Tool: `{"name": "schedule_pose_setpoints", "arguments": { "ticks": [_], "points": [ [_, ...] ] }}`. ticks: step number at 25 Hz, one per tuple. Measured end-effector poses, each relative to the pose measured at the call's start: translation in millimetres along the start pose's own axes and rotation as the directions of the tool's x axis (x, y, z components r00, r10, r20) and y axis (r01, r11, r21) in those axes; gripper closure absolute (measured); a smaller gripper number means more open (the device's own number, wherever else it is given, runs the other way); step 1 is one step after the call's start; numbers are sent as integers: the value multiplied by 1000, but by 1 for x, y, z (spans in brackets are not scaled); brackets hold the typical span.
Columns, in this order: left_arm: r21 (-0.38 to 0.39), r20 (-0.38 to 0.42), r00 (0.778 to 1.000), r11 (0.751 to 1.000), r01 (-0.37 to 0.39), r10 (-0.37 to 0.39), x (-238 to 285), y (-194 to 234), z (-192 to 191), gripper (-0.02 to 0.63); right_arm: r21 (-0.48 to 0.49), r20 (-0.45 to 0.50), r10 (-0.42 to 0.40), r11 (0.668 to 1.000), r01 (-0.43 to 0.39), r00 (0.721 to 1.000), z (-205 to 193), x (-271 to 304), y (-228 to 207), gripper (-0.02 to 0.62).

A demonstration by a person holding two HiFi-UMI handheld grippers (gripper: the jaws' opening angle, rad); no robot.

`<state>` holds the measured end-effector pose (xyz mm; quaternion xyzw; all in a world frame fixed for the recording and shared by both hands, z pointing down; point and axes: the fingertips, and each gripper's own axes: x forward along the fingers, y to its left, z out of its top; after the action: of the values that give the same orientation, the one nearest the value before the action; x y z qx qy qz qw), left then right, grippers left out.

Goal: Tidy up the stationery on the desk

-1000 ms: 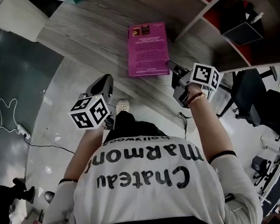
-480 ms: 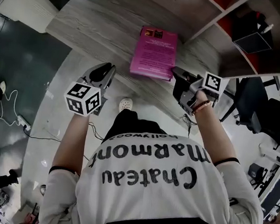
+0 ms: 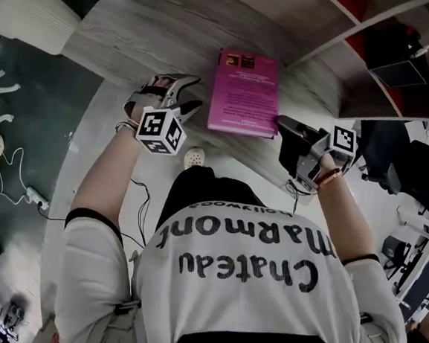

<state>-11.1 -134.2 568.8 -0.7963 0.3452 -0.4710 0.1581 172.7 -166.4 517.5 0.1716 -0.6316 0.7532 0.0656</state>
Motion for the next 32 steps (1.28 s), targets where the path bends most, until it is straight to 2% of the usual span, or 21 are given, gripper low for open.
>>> {"name": "schedule_pose_setpoints", "arguments": {
  "ticks": [2, 4, 8, 11, 15, 23, 28, 32],
  "points": [
    [62, 48, 998, 997, -46, 43, 7, 13, 8, 335, 11, 10, -2, 1000, 2, 1000, 0, -2, 1, 578],
    [120, 100, 994, 991, -61, 49, 10, 20, 17, 336, 26, 19, 1, 1000, -1, 1000, -2, -4, 2, 578],
    [258, 180, 984, 965, -42, -5, 13, 17, 37, 336, 43, 34, 2, 999, -4, 999, -4, -5, 2, 578],
    [312, 215, 976, 949, -47, -22, 14, 17, 44, 336, 49, 42, -1, 999, -1, 999, -4, -7, 1, 578],
    [332, 237, 971, 942, -53, -29, 14, 17, 46, 345, 51, 56, 0, 999, -3, 998, -3, -8, 1, 578],
    [409, 255, 965, 911, -54, -57, 20, 3, 46, 354, 64, 50, 9, 998, -12, 999, -7, -6, 0, 578],
    [394, 265, 964, 916, -72, -38, 24, 8, 45, 356, 64, 50, -1, 998, -2, 999, -7, -5, 0, 578],
    [416, 260, 965, 906, -75, -40, 23, 12, 44, 386, 63, 50, -4, 998, 0, 999, -8, -6, 1, 578]
  ]
}}
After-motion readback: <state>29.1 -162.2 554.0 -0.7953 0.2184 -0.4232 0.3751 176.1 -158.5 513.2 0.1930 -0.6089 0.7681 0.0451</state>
